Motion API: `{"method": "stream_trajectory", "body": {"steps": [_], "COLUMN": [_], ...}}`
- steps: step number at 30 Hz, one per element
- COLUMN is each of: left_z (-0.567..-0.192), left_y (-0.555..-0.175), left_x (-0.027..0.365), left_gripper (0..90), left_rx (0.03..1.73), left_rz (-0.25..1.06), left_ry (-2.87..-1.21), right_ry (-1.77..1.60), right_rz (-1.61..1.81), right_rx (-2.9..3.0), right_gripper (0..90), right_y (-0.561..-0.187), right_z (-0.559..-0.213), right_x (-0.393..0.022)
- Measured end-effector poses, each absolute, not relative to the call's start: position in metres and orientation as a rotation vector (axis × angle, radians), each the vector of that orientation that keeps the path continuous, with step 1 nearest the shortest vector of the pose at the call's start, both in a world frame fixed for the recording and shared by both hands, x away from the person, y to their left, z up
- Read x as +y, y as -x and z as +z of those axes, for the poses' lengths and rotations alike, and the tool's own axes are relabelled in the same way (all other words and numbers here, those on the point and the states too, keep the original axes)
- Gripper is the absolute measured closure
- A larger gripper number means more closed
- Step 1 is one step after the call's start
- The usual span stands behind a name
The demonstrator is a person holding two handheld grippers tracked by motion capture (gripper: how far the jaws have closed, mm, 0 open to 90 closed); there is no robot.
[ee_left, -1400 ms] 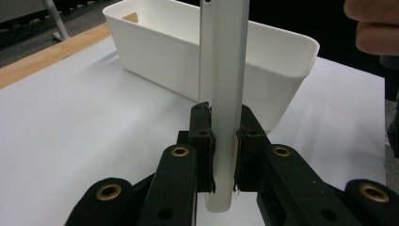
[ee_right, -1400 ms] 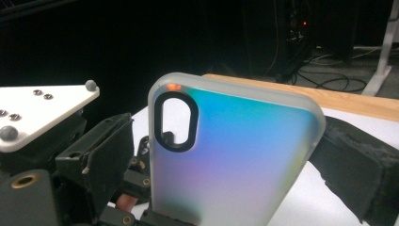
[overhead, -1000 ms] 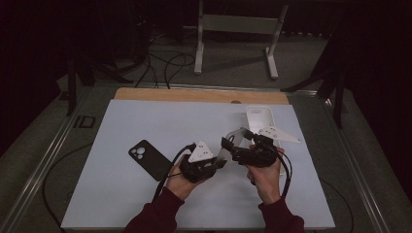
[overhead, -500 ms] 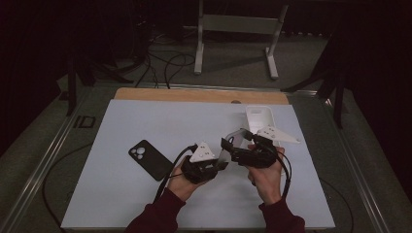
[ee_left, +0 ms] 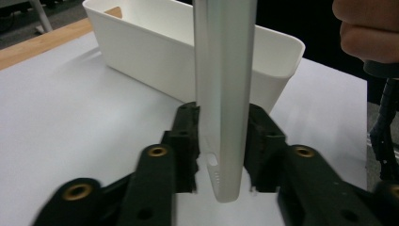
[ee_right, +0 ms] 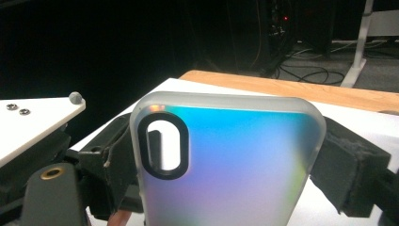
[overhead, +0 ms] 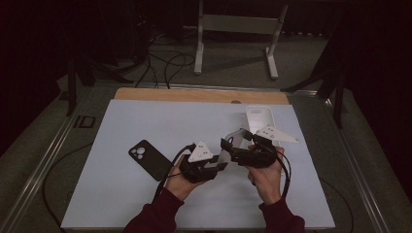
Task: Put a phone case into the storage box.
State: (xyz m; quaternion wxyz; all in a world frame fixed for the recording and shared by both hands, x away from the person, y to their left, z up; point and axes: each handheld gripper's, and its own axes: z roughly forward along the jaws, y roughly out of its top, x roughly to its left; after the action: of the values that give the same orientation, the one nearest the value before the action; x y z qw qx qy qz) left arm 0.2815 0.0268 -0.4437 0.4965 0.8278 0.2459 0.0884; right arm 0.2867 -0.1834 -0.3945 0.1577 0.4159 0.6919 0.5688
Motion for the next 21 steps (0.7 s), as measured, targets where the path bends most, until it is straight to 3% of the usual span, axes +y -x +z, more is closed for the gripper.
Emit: {"method": "stream_trajectory", "body": {"steps": [16, 21], "left_z": [-0.437, -0.435], "left_y": [-0.284, -0.284], "left_x": [0.040, 0.045], "left_gripper": [30.1, 12.2], "left_rx": [0.668, 0.714], "left_rz": [0.324, 0.373], "left_ry": [-1.978, -1.966], "right_ry": [-1.192, -1.190], "right_rz": [1.628, 1.628], "right_rx": [1.963, 1.957], "right_gripper": [16.7, 16.7], "right_y": [-0.287, -0.286], "right_z": [-0.393, -0.392], "right_x": [-0.186, -0.186]}}
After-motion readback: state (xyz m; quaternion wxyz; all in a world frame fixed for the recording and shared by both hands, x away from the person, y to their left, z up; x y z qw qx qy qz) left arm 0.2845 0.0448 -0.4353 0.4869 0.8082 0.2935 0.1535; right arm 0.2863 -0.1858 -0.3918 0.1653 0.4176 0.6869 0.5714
